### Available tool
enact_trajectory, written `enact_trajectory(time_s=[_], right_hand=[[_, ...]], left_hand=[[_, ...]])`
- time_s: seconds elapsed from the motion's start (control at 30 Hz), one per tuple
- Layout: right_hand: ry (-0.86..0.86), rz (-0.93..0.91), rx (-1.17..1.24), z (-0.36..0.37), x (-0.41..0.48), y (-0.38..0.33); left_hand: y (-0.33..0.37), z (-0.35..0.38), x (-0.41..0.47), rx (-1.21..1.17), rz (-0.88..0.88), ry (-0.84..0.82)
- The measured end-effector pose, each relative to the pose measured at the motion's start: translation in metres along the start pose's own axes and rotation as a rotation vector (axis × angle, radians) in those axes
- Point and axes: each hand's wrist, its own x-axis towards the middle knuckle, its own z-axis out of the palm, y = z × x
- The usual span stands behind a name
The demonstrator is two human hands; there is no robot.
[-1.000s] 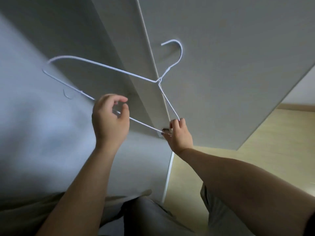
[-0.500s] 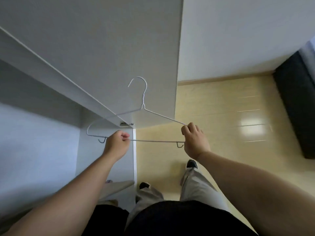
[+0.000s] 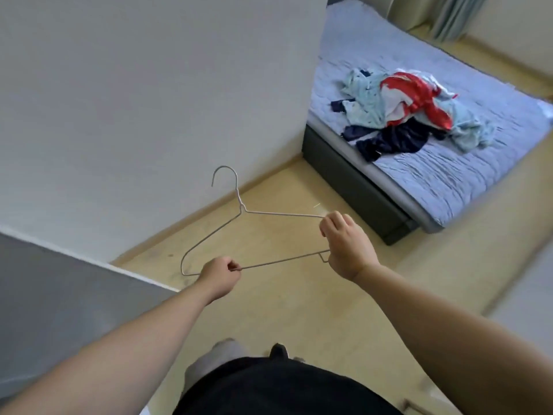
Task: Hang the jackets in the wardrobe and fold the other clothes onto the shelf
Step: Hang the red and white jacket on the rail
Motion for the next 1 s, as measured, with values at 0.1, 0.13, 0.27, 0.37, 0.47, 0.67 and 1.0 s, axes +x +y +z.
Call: enact_trajectory(time_s=[0.1, 0.13, 0.27, 0.37, 0.47, 0.67, 1.0], right_hand=[[0.034, 0.143, -0.018, -0.013, 0.001, 0.055], [0.047, 0.201, -0.012, -0.015, 0.004, 0.072], [0.075, 0.395, -0.007, -0.018, 0.026, 0.138], [0.096, 0.49, -0.04, -0.027, 0.059, 0.195], [0.1, 0.572, -0.071, -0.044, 0.095, 0.248], [0.075, 0.68, -0.147, -0.071, 0.14, 0.335], [0.027, 0.76, -0.027, -0.06, 0.208, 0.509]], left_hand=[[0.073, 0.016, 0.05, -0.031, 0.047, -0.062], [0.096, 0.021, 0.068, -0.062, 0.061, -0.081], [0.185, 0.039, 0.151, -0.211, 0.13, -0.083], [0.267, 0.054, 0.217, -0.295, 0.201, -0.053], [0.356, 0.063, 0.274, -0.29, 0.279, -0.045], [0.519, 0.09, 0.346, -0.104, 0.522, -0.166], [0.701, 0.175, 0.466, -0.056, 0.531, -0.149]])
